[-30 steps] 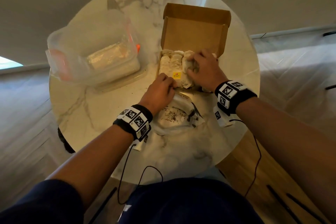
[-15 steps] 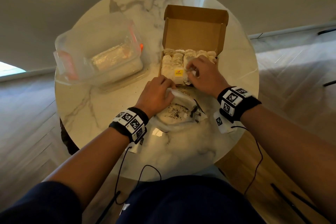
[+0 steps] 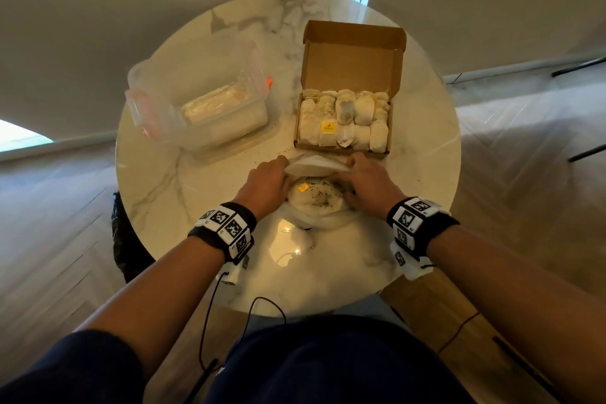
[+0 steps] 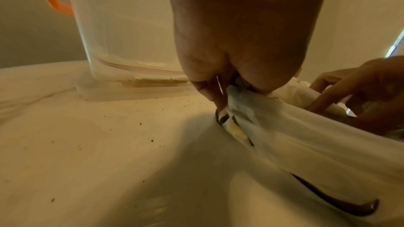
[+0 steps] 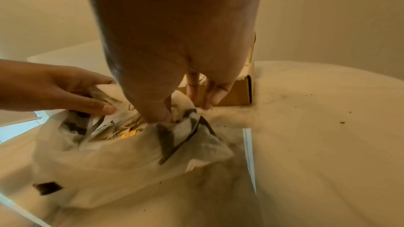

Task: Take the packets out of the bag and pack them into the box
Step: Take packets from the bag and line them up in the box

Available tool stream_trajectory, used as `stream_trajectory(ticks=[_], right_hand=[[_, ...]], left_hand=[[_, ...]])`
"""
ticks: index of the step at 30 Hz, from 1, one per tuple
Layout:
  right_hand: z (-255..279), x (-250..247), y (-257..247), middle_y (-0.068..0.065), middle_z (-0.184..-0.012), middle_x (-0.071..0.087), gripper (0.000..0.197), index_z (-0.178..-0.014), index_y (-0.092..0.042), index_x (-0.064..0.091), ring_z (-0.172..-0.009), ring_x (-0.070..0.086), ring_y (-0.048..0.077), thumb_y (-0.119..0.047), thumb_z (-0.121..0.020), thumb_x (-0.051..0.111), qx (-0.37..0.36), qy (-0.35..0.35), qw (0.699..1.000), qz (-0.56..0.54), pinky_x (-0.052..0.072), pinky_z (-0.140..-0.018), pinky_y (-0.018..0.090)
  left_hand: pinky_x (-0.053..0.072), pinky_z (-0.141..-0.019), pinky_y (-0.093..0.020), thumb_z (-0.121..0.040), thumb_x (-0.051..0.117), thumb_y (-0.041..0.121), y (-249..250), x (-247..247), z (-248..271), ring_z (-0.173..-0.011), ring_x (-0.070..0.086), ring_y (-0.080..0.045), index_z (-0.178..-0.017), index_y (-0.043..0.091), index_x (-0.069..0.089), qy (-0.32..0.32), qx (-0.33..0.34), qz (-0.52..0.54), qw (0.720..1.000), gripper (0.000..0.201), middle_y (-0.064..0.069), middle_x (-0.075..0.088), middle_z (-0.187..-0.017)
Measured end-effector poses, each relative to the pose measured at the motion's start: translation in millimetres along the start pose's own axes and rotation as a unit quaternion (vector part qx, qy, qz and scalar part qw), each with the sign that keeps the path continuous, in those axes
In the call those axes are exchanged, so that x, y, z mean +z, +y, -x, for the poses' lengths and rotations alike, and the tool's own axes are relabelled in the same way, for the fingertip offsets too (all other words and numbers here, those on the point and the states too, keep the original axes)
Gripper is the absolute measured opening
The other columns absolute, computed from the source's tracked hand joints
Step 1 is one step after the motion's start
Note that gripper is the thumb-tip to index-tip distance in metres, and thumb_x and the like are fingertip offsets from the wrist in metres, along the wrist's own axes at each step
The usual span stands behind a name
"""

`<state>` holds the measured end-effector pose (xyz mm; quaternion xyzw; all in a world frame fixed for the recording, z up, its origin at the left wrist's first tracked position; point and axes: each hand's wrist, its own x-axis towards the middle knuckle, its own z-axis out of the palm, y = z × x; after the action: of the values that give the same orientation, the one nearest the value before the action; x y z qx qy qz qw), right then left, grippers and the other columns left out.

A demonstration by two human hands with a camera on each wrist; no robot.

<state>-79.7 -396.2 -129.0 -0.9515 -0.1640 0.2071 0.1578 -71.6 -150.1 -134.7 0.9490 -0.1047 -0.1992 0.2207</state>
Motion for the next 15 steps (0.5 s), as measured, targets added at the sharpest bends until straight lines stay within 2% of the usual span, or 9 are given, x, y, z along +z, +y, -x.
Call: stream_trajectory(ticks=[2, 4, 7, 10, 12, 14, 15], right_hand=[[1, -2, -2, 0.014, -0.116, 0.047, 0.053, -0.135, -0.022, 0.060, -0.101, 0.051, 0.033, -0.012, -0.083, 0.065, 0.001, -0.015, 0.999, -0.032, 0.047, -0.087, 0.042], [2, -6, -2, 0.017, -0.115, 0.049, 0.057, -0.137, -0.014, 0.057, -0.100, 0.053, 0.035, -0.004, -0.082, 0.065, 0.004, 0.000, 0.999, -0.046, 0.048, -0.085, 0.043], [3, -9, 0, 0.015, -0.116, 0.052, 0.057, -0.135, -0.015, 0.059, -0.101, 0.056, 0.035, -0.003, -0.080, 0.069, 0.010, 0.017, 0.999, -0.036, 0.049, -0.085, 0.041], [3, -10, 0, 0.015, -0.118, 0.052, 0.054, -0.133, -0.017, 0.061, -0.103, 0.057, 0.035, -0.004, -0.081, 0.068, 0.021, 0.022, 0.999, -0.026, 0.051, -0.088, 0.043], [2, -10, -2, 0.014, -0.121, 0.050, 0.054, -0.135, -0.016, 0.060, -0.104, 0.056, 0.034, -0.003, -0.082, 0.066, 0.036, 0.014, 0.998, -0.046, 0.051, -0.090, 0.042], [2, -10, -5, 0.013, -0.123, 0.048, 0.055, -0.136, -0.016, 0.058, -0.106, 0.055, 0.033, -0.002, -0.083, 0.064, 0.041, 0.004, 0.997, -0.061, 0.049, -0.090, 0.039], [1, -10, -5, 0.013, -0.124, 0.048, 0.056, -0.137, -0.016, 0.057, -0.108, 0.054, 0.033, -0.001, -0.083, 0.064, 0.039, -0.002, 0.997, -0.064, 0.049, -0.090, 0.038]], left_hand=[[0.049, -0.069, -0.040, -0.102, 0.045, 0.023, 2, -5, 4, -0.078, 0.060, -0.027, -0.112, 0.013, 0.044, -0.030, 0.006, 0.052, 0.998, 0.015, -0.010, 0.063, -0.092], [0.053, -0.069, -0.046, -0.102, 0.043, 0.019, 2, -9, 8, -0.075, 0.062, -0.027, -0.112, 0.014, 0.039, -0.051, 0.014, 0.076, 0.996, 0.011, -0.011, 0.064, -0.091], [0.055, -0.071, -0.052, -0.100, 0.043, 0.014, 3, -11, 11, -0.074, 0.064, -0.027, -0.112, 0.021, 0.034, -0.062, 0.018, 0.097, 0.993, 0.016, -0.010, 0.065, -0.091], [0.057, -0.076, -0.043, -0.096, 0.049, 0.006, 5, -10, 13, -0.085, 0.063, -0.023, -0.124, 0.026, 0.033, -0.030, 0.038, 0.122, 0.991, 0.038, -0.006, 0.055, -0.117], [0.053, -0.082, -0.037, -0.088, 0.059, 0.002, 4, -8, 13, -0.099, 0.055, -0.025, -0.125, 0.024, 0.046, 0.049, 0.115, 0.042, 0.991, 0.046, -0.009, 0.046, -0.126], [0.044, -0.083, -0.040, -0.081, 0.067, 0.010, 4, -9, 11, -0.101, 0.046, -0.030, -0.117, 0.026, 0.060, 0.101, 0.175, -0.118, 0.972, 0.040, -0.010, 0.048, -0.123], [0.041, -0.082, -0.041, -0.079, 0.070, 0.016, 4, -9, 9, -0.099, 0.044, -0.030, -0.112, 0.029, 0.064, 0.107, 0.188, -0.176, 0.960, 0.036, -0.009, 0.049, -0.120]])
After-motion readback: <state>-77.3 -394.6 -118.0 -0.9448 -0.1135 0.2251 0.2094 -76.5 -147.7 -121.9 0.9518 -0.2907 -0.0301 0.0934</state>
